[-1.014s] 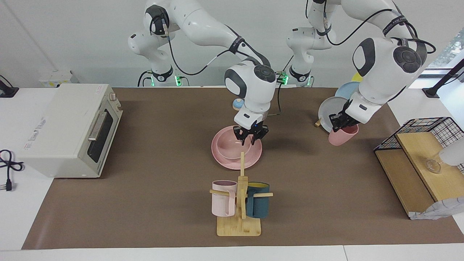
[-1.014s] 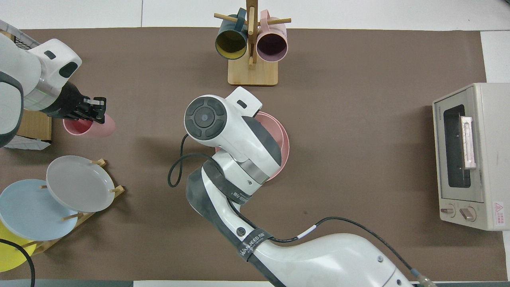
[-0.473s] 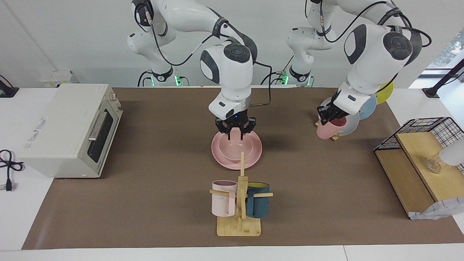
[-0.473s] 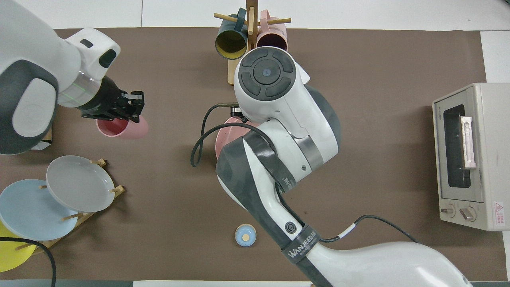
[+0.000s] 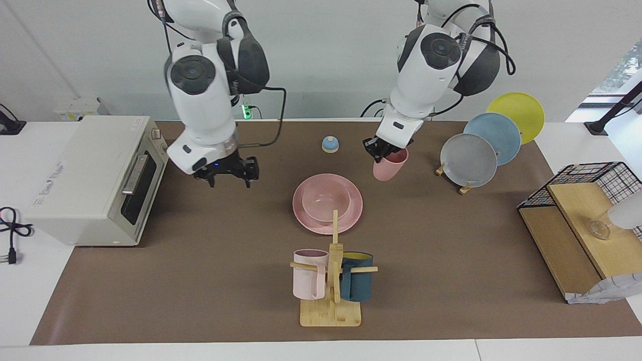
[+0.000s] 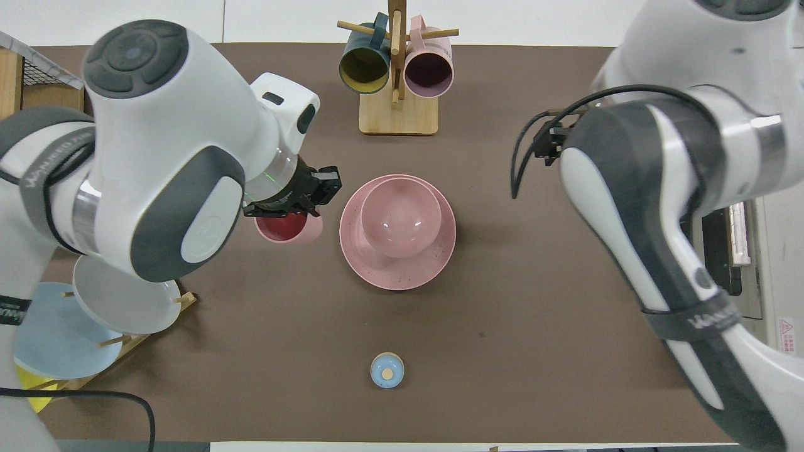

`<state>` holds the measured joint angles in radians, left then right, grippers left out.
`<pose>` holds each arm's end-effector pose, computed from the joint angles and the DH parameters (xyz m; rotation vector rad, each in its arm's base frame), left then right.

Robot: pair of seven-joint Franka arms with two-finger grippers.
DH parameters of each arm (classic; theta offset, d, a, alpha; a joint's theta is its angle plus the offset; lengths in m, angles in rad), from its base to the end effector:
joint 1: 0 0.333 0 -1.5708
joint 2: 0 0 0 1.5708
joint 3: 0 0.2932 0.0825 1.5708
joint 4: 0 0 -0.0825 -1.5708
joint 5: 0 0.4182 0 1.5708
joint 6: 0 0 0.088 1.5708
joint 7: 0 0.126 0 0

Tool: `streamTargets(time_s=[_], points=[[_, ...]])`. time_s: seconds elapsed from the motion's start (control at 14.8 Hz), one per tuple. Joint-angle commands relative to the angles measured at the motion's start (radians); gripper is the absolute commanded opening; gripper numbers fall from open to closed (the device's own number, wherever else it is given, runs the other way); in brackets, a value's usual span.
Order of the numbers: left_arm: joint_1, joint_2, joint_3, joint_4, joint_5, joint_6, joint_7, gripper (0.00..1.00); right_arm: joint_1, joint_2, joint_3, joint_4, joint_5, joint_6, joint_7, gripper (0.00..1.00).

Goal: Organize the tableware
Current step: 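Carry the cup over the bowl while the right gripper withdraws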

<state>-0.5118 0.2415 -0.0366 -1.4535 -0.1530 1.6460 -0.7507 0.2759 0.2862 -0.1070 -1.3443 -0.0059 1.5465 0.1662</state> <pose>0.5526 -0.3563 0.4995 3.0178 0.3309 -0.2072 0.6504 0.1187 0.5164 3.0900 0.0091 -0.1162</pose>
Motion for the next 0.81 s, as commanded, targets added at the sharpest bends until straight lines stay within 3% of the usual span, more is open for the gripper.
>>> streamTargets(time_s=[0.0,0.07,0.34,0.74], points=[[-0.086,0.143,0.018,0.169,-0.016,0.000,-0.116,0.00,-0.032,-0.102,-0.022,-0.059,0.004,-0.051,-0.129,1.00],[-0.103,0.151,0.017,0.176,-0.016,0.020,-0.140,0.00,-0.026,-0.123,-0.060,-0.076,0.003,-0.063,-0.134,1.00],[-0.172,0.216,0.020,0.185,-0.011,0.100,-0.217,0.00,-0.092,-0.238,-0.066,-0.260,0.012,-0.002,-0.171,1.00],[-0.208,0.260,0.020,0.147,0.001,0.166,-0.265,0.00,-0.127,-0.286,-0.066,-0.371,0.012,0.061,-0.186,1.00]])
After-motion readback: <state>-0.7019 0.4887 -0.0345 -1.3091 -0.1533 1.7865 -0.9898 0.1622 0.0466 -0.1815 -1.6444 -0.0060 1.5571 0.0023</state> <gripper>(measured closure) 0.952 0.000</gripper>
